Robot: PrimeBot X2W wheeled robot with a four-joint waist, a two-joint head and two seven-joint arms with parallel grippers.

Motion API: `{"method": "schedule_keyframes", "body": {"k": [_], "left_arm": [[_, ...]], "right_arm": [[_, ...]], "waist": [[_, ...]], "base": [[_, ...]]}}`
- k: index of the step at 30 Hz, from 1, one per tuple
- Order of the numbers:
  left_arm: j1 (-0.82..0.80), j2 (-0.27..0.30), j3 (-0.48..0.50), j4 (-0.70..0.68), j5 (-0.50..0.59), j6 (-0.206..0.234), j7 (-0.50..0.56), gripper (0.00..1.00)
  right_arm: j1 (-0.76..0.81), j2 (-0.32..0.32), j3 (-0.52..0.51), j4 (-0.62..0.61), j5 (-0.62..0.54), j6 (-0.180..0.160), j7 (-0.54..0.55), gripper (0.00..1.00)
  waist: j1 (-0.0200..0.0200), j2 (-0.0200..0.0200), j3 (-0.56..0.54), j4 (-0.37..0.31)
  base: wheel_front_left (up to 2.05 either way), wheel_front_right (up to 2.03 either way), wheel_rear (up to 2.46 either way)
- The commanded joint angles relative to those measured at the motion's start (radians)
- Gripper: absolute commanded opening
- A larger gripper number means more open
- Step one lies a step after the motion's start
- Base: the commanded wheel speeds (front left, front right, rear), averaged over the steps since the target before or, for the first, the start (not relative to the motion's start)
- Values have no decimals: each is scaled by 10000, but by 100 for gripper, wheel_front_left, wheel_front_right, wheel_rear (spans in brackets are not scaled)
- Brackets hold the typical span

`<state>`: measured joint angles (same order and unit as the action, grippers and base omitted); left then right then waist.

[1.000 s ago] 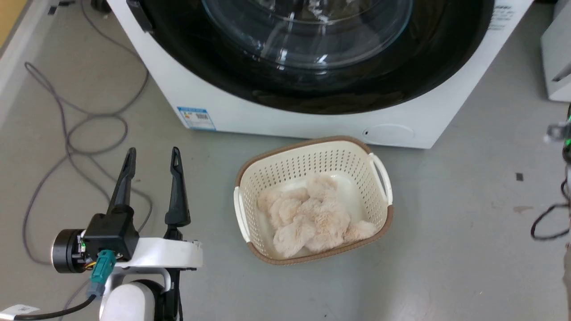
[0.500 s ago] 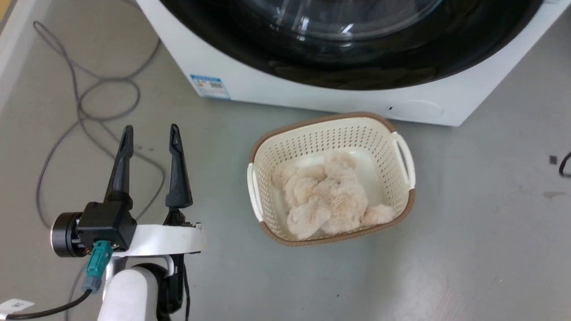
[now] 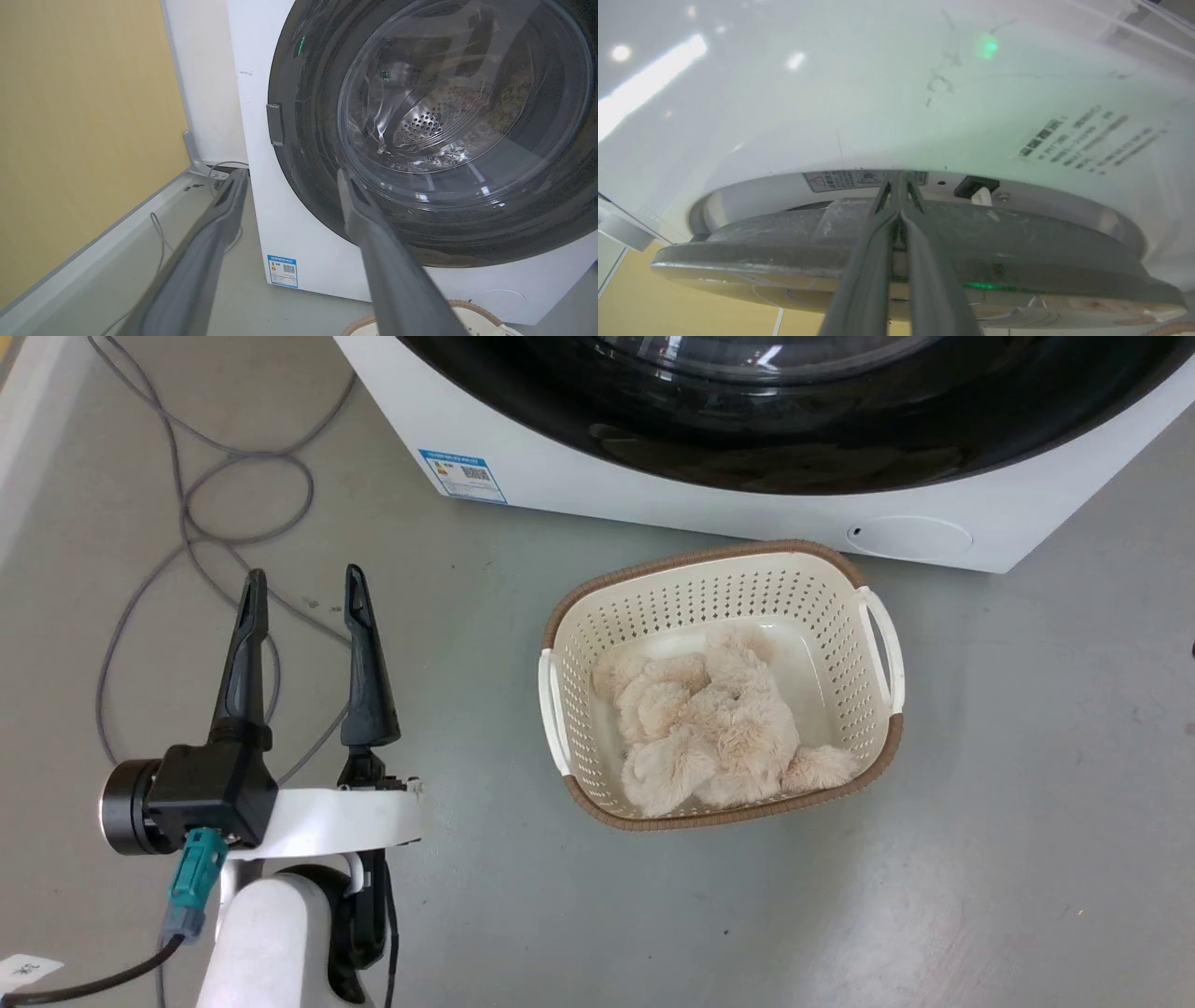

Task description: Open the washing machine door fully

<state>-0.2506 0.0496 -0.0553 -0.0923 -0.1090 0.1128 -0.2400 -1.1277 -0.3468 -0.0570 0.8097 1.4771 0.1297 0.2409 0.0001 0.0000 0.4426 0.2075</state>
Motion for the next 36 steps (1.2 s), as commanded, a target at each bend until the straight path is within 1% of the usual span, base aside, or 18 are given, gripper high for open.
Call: {"method": "schedule_keyframes", "body": {"k": [1, 7, 8, 18, 25, 30, 31, 36], "left_arm": [[-223, 7, -23, -25, -46, 67, -101, 100], [-294, 6, -16, -28, -54, 76, -218, 100], [-206, 6, 12, -7, -17, 73, -218, 100], [84, 6, 283, 142, 91, -104, -218, 100], [285, 6, 364, 192, 166, -169, -218, 100], [482, 6, 468, 216, 204, -222, -218, 100], [618, 6, 532, 245, 262, -294, -218, 100], [851, 6, 589, 308, 343, -389, -218, 100]], "right_arm": [[-417, -30, 112, 194, 322, 9, 196, 0], [-598, -16, 540, 244, 914, 10, 1101, 0], [-314, 0, 682, 51, 889, 10, 1406, 0], [866, 199, 1069, -761, 989, 10, 2384, 0], [1958, 422, 1261, -1567, 1197, 10, 3037, 0], [2943, 650, 1560, -2340, 1244, 10, 3515, 0], [3497, 798, 1730, -2731, 1276, 10, 3746, 0], [4433, 1048, 2004, -3449, 1379, 10, 4138, 0]], "waist": [[-1, 0, 25, 11], [-1, 0, 79, 1], [-1, 0, -47, -78], [-1, 0, -661, -495], [-1, 0, -1104, -783], [-1, 0, -1385, -976], [-1, 0, -1566, -1063], [-1, 0, -1905, -1100]], "base": [[0, 0, 0], [0, 0, 0], [0, 0, 0], [0, 0, 0], [0, 0, 0], [0, 0, 0], [0, 0, 0], [0, 0, 0]]}}
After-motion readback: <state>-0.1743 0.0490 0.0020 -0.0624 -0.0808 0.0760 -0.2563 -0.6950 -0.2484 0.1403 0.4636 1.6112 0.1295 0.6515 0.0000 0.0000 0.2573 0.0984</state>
